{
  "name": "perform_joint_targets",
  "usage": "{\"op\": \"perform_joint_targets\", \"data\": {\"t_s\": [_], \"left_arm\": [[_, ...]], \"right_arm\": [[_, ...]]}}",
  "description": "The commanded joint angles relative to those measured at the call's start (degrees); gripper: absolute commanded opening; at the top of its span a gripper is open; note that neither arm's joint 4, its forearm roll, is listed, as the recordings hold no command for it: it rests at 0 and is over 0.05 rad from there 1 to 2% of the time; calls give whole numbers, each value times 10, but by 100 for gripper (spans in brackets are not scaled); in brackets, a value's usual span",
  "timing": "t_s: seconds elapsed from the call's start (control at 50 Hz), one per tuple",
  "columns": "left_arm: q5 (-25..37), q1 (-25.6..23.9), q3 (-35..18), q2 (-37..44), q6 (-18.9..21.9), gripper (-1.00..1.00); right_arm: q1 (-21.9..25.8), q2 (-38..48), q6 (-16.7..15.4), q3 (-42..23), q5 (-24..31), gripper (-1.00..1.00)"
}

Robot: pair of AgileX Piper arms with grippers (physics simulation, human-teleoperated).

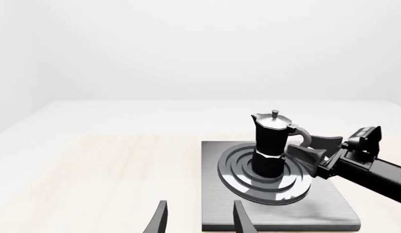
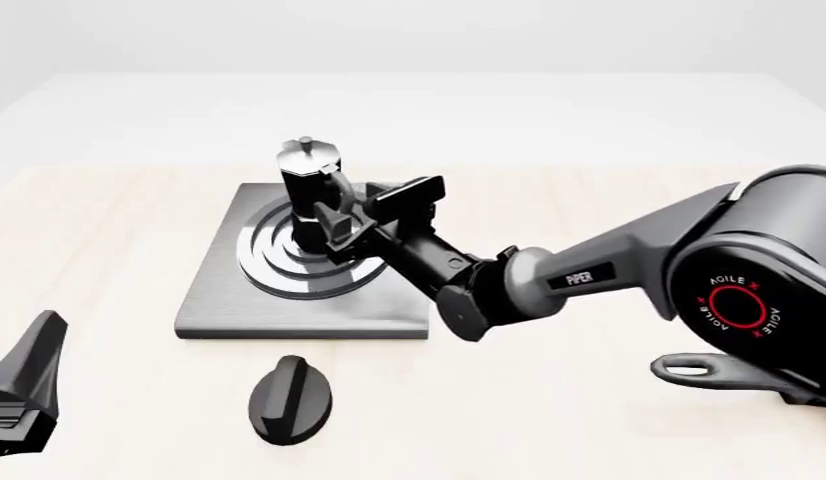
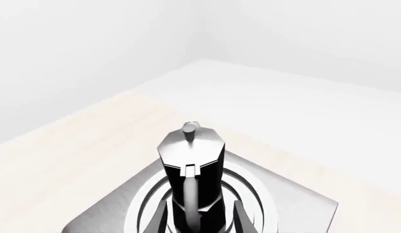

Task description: Put the moka pot on the stove.

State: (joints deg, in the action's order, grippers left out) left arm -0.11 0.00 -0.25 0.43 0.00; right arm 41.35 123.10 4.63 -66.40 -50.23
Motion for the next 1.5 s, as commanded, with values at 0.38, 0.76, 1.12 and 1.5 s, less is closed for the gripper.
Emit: {"op": "perform_joint_targets", "data": {"t_s": [0.38, 0.76, 1.12, 1.5], "left_arm": [[0, 0, 0, 0, 0, 100], [0, 0, 0, 0, 0, 100], [0, 0, 0, 0, 0, 100], [0, 0, 0, 0, 0, 100]], "right_arm": [[1, -44, -11, 46, -6, 100], [0, -71, -16, 86, -19, 100], [5, -93, -21, 123, -33, 100], [3, -125, -23, 168, -48, 100]]}}
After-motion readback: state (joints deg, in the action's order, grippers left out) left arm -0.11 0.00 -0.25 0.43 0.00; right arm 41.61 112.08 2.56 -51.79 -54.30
